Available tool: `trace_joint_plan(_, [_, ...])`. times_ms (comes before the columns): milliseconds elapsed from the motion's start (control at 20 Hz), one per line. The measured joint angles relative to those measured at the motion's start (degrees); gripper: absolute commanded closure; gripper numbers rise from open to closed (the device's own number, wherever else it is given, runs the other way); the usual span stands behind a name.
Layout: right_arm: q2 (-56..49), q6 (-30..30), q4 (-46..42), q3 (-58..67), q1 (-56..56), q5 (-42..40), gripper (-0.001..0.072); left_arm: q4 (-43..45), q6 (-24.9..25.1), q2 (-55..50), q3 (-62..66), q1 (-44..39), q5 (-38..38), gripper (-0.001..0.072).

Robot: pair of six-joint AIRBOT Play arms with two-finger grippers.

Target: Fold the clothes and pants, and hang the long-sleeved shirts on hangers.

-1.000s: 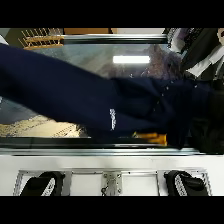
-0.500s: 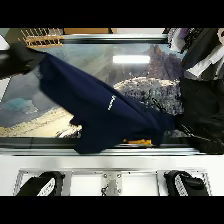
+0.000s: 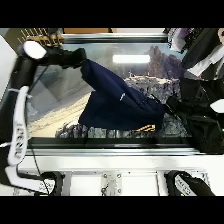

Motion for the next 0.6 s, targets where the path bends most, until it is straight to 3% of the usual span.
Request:
trace_joint_plan(50, [-2.1, -1.3, 0.9, 0.9, 0.0, -2.3, 0.0113, 0.0, 0.2, -2.8, 2.1, -0.4, 0.2, -0.0012])
trace_joint_plan(350, [-6.6, -6.0, 3.7, 8.4, -3.3, -14.6, 0.0088, 0.0, -2.3, -9.9, 10.1, 2.6, -1.0, 0.0043])
trace_joint_plan(600, [0.8, -7.6, -1.4, 10.4, -7.3, -10.4, 0.0089, 1.9, -2.7, -0.4, -4.7, 10.1, -3.8, 0.0043])
